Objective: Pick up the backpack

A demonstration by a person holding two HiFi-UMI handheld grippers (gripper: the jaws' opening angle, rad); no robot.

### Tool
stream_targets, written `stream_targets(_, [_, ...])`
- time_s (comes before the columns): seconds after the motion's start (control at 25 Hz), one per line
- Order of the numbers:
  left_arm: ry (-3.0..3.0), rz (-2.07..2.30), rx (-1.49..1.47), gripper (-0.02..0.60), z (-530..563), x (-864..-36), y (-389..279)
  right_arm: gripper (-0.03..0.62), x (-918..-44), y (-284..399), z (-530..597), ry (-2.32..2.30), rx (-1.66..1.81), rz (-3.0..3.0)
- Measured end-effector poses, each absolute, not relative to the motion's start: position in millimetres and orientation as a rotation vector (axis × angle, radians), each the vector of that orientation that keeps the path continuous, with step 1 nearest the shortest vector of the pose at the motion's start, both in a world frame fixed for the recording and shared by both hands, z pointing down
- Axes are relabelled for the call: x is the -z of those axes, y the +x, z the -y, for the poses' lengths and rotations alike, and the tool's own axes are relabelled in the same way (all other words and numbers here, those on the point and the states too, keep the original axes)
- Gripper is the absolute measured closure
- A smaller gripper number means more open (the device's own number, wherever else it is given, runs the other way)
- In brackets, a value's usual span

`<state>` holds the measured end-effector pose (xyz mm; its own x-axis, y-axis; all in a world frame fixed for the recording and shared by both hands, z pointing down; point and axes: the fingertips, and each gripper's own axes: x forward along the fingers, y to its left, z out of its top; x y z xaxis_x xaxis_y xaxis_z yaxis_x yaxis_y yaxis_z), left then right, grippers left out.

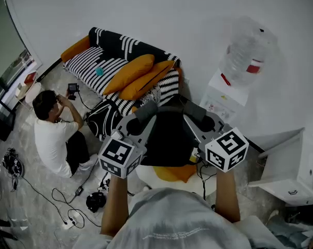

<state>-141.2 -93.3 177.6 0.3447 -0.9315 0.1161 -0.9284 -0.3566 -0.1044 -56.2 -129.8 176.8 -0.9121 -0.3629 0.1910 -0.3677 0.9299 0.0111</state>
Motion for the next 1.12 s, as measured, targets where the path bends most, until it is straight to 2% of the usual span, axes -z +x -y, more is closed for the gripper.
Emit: stream_targets(1.12, [-2.566, -1.77, 0.268, 0.538, 91.6, -183.3, -139.7, 0.562, -186.6, -63.3, 128.0, 0.483, 0.009, 2.857])
